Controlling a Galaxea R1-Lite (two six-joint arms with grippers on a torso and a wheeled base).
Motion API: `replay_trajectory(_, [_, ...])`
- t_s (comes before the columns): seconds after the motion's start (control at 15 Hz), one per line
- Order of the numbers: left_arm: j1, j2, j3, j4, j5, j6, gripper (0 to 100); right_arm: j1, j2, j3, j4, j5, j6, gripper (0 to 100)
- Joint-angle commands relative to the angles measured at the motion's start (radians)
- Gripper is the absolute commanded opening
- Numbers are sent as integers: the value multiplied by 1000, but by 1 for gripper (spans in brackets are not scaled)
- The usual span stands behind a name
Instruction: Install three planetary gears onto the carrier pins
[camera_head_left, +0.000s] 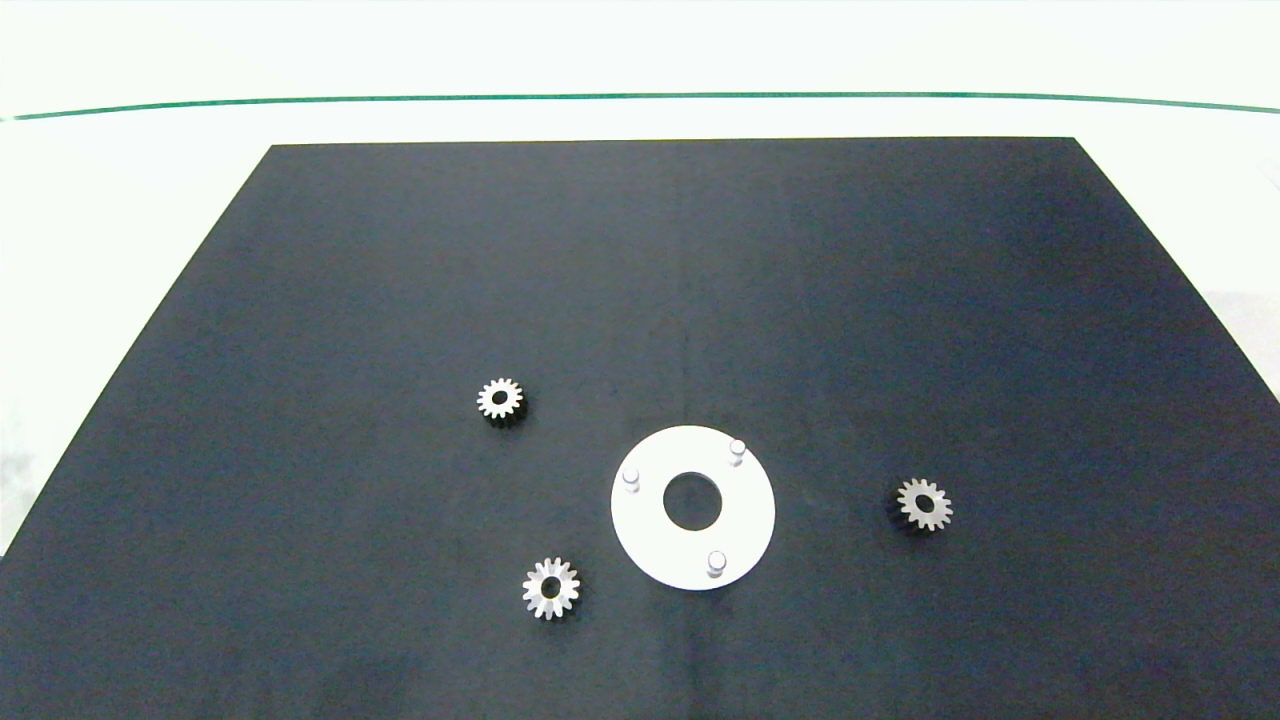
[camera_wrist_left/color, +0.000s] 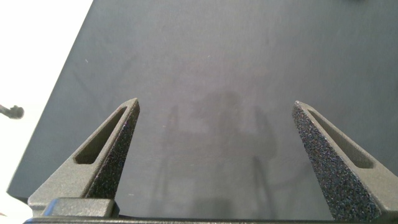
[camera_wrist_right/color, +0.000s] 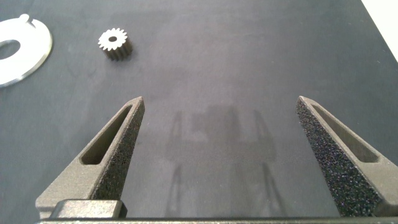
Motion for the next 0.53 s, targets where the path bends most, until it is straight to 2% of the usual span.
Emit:
replay_trajectory(0.07, [-20,58,-167,133,2,27,100,27,81,-147,51,16,-16,100])
replay_trajectory(0.2, [-73,95,-385,360,2,30,100,59,210,-305,77,8,-14,100])
replay_trajectory(0.33, [-100,100,-523,521,3,30,100,61,308,-400,83,7,-19,100])
replay_trajectory(0.4, [-100,94,-541,555,3,32,100,61,342,-416,103,7,-23,100])
replay_trajectory(0.53, [-96,87,-543,573,9,33,100,66,386,-420,206,8,-39,100])
